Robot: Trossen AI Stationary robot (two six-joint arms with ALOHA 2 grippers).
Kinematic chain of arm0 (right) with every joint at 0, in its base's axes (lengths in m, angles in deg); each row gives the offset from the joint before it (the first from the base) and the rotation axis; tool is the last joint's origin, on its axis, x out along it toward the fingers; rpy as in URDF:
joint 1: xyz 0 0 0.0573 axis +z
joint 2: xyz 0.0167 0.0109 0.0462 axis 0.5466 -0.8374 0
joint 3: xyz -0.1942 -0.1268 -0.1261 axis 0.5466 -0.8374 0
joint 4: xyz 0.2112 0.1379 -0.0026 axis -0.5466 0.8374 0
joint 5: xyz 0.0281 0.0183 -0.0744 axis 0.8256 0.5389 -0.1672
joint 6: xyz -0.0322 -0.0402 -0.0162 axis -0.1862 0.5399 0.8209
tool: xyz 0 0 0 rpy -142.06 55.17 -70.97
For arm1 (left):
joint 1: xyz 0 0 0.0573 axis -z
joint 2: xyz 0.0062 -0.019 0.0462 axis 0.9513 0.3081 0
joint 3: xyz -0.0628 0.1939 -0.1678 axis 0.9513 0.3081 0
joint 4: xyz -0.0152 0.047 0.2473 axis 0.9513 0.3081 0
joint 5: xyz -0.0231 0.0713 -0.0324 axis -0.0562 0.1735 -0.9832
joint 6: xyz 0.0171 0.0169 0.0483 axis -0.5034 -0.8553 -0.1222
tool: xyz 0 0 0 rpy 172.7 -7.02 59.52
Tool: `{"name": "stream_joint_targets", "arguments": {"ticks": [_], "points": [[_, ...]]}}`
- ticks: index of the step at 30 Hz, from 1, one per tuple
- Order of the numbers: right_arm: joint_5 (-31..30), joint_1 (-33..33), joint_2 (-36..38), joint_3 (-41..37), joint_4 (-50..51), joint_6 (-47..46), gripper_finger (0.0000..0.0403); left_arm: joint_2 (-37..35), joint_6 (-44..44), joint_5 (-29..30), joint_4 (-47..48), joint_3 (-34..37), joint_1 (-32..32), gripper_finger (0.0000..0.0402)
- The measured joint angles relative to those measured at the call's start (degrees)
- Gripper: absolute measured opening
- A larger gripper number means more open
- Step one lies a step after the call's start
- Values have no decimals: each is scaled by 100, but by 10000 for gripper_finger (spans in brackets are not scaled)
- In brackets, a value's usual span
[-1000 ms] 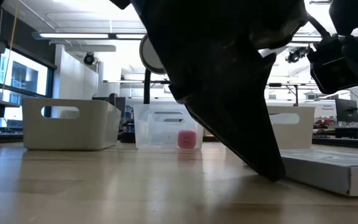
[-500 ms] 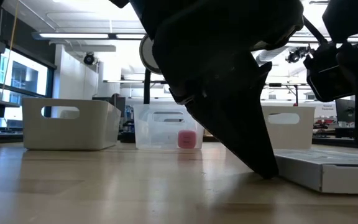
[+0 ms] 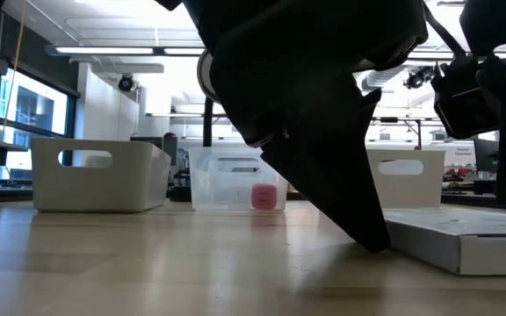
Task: Pick and place items into bin
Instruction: Put the white box into the white bin
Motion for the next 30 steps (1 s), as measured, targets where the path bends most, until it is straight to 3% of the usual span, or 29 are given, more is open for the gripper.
{"name": "stream_joint_targets", "arguments": {"ticks": [12,30], "points": [[18,93,17,7,175,-58,199,-242,-61,122,356,31,62,113],[19,78,24,13,231,-21,199,-317,-61,206,-384,25,65,113]]}}
